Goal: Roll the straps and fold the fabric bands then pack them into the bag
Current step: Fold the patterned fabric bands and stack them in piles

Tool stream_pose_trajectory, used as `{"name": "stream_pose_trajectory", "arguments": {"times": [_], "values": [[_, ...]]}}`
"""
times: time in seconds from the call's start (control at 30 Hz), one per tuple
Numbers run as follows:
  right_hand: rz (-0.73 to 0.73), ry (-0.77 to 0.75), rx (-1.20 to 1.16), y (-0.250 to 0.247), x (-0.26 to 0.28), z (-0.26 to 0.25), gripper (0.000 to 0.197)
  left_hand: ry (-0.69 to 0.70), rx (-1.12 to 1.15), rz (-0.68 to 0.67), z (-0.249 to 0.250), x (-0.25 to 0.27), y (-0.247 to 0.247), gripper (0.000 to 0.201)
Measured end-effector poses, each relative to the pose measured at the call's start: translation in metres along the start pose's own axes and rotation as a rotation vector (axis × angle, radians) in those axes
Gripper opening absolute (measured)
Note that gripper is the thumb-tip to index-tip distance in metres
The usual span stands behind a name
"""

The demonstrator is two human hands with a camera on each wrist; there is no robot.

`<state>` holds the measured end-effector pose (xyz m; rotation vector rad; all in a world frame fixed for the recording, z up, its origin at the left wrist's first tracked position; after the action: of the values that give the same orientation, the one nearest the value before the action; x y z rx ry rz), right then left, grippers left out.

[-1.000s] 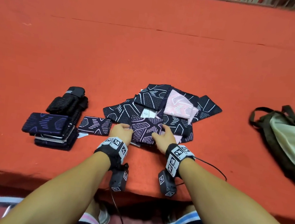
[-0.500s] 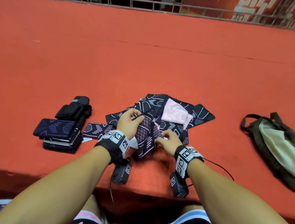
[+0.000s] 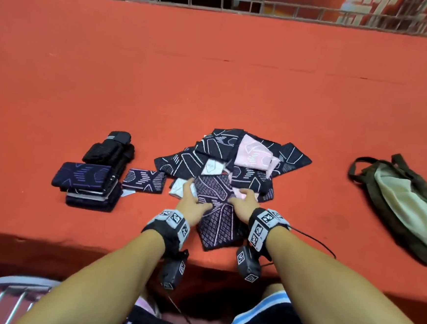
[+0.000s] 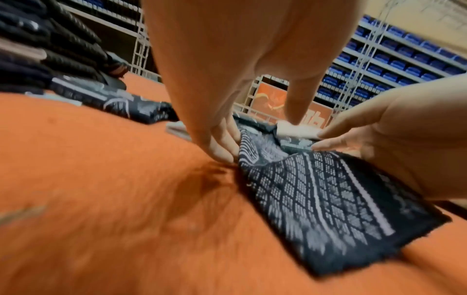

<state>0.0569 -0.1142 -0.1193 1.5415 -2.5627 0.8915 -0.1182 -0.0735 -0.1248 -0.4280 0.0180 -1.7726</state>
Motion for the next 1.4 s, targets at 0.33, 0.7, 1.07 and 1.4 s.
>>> {"name": "stream_pose_trajectory", "arguments": {"times": [0.33,0.7,1.07,1.4], "values": [[-0.107,-0.138,0.388,0.006,-0.003,0.036,0.020,0.198,-0.431,-0.069,-0.032,0.003,0.001,0.045],[-0.044,0.221,-0.215,0.001,0.010,0.048,0.011,0.242,-0.303,-0.025,-0.043,0.009,-0.010,0.050],[-0.154,0.328,-0.358,-0.005,0.025,0.050,0.031,0.154,-0.326,0.278,-0.046,0.023,-0.021,0.030],[-0.178,0.097,-0.279,-0.005,0.024,0.057,0.026,0.109,-0.015,0.095,-0.033,0.022,-0.015,0.032]]}}
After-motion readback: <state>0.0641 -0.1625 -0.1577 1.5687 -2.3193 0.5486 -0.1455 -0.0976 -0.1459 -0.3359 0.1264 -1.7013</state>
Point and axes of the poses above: each hand's wrist, its own x-axis away from the middle knuckle, its own y-axis out of the palm, z = x × y, the point moved 3 cm from there along -x, towards the middle knuckle, and after that the axes turned 7 degrees about z, right-handed, at the moved point
